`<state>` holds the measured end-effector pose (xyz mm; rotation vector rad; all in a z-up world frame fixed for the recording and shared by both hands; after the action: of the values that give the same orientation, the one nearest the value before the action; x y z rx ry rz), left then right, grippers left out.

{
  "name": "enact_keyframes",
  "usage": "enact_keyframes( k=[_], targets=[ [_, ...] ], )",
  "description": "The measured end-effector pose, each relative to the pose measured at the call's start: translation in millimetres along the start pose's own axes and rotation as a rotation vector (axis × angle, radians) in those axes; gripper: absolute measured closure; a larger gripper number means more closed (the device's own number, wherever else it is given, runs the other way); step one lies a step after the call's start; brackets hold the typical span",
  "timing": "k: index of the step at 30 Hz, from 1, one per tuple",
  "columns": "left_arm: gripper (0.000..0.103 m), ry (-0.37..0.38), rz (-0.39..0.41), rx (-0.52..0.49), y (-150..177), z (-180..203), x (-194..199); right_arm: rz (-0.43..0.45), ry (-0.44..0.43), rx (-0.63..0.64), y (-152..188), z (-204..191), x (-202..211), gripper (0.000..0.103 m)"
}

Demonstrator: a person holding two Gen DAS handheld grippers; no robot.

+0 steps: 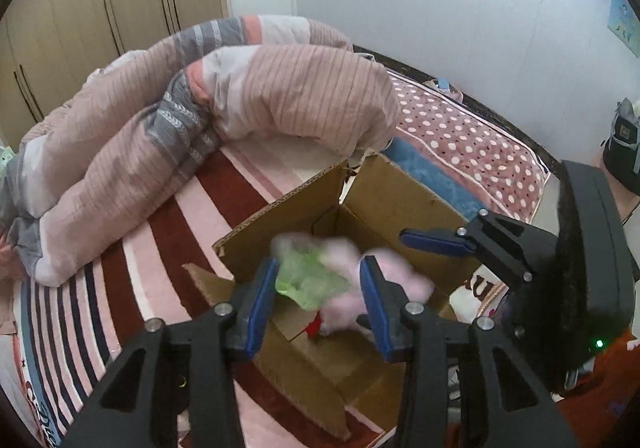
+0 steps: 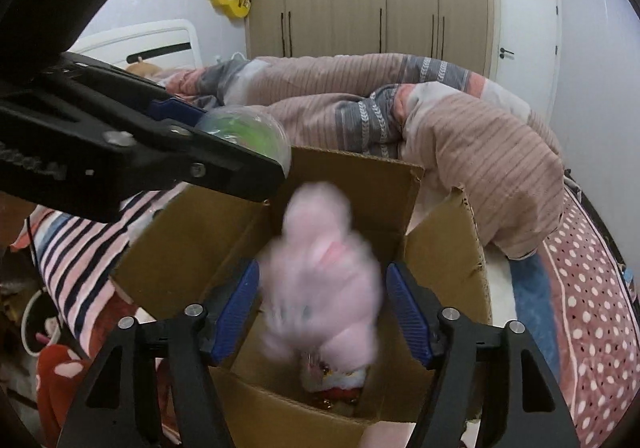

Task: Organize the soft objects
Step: 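Carry the cup and pig over the box and release both into it, then move both tools back toward the remaining toys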

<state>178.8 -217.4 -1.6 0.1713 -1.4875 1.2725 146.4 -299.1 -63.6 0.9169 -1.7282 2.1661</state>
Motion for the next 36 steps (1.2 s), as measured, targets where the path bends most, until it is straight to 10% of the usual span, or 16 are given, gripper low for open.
enact_keyframes(
  k=[5,14,17,24,36],
  targets=[
    [0.034,0.014,0.005,-0.008,-2,-4,-7,-0.011,-0.008,-0.022,3,5,-3,0.030],
    [0.017,-0.069,0.119,0.011,14,-36,63,0.058,-0.174,-0.001,-18,-25,28,0.028],
    [0.010,-0.132,0.166,0.059,38,-59,95,0.095,-0.267,0.028,-31,-56,44,0.008],
    [0.009,-0.297,0.201,0.183,115,-121,141,0.121,-0.435,0.139,-37,-148,53,0.007],
    [0.010,-0.248,0.169,0.381,233,-192,92,-0.115,-0.441,0.139,24,-224,-36,0.007]
  ],
)
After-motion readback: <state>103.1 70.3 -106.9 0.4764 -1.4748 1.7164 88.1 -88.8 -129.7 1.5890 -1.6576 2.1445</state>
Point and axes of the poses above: each gripper's, at about its wrist camera, not at the fingertips, and x roughly against the way its jaws point, z to its right, y to its underside, the point moved 4 cm from there along -x, roughly the way its jaws point, and after that the axes turned 13 degrees about y, right-handed, at the moved point
